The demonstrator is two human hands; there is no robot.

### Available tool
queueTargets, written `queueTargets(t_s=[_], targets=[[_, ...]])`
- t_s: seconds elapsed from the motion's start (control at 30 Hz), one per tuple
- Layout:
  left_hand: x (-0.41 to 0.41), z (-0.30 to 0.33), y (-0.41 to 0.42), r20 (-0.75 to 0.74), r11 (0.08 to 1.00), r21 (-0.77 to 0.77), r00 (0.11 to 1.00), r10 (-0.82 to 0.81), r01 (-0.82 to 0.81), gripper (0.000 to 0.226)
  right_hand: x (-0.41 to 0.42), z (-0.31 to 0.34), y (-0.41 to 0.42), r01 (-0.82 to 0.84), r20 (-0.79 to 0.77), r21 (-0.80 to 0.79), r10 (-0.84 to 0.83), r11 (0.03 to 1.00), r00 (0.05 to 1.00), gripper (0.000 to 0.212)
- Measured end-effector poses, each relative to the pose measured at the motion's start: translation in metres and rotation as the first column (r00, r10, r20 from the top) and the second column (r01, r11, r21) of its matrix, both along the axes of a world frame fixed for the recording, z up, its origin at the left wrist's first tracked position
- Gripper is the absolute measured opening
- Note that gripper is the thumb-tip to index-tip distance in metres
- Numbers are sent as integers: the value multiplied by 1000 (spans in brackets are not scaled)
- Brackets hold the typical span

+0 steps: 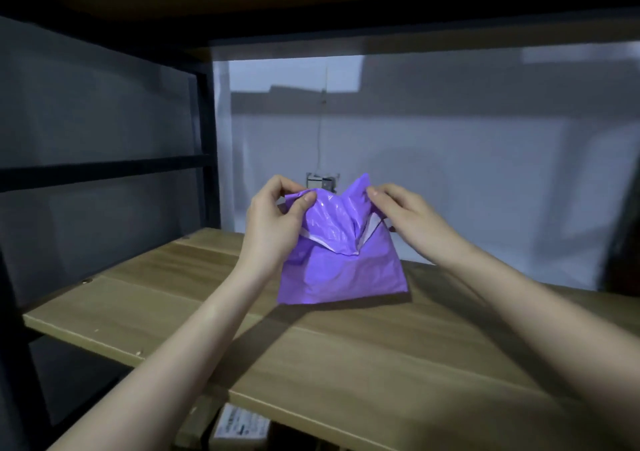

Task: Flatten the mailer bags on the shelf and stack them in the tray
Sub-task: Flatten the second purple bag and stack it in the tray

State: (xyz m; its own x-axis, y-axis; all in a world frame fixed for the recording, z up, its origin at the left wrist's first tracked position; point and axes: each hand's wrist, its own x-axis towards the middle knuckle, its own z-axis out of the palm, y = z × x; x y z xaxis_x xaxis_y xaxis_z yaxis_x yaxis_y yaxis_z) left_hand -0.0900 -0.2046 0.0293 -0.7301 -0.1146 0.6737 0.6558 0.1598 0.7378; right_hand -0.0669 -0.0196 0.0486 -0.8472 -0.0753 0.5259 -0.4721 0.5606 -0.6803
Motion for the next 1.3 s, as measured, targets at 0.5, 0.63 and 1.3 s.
queueTargets(t_s=[0.5,0.63,1.3], targets=[[141,-18,129,396,855,54,775,-493,516,45,164,-14,116,347,-134,-168,-370,923,919,40],[157,-28,144,306,877,86,826,-474,472,32,190,-17,134,449,-171,-165,-473,878,864,43],[147,-14,163,336,906,-16,856,-393,423,13,208,-31,186,446,-144,-127,-461,886,876,31]])
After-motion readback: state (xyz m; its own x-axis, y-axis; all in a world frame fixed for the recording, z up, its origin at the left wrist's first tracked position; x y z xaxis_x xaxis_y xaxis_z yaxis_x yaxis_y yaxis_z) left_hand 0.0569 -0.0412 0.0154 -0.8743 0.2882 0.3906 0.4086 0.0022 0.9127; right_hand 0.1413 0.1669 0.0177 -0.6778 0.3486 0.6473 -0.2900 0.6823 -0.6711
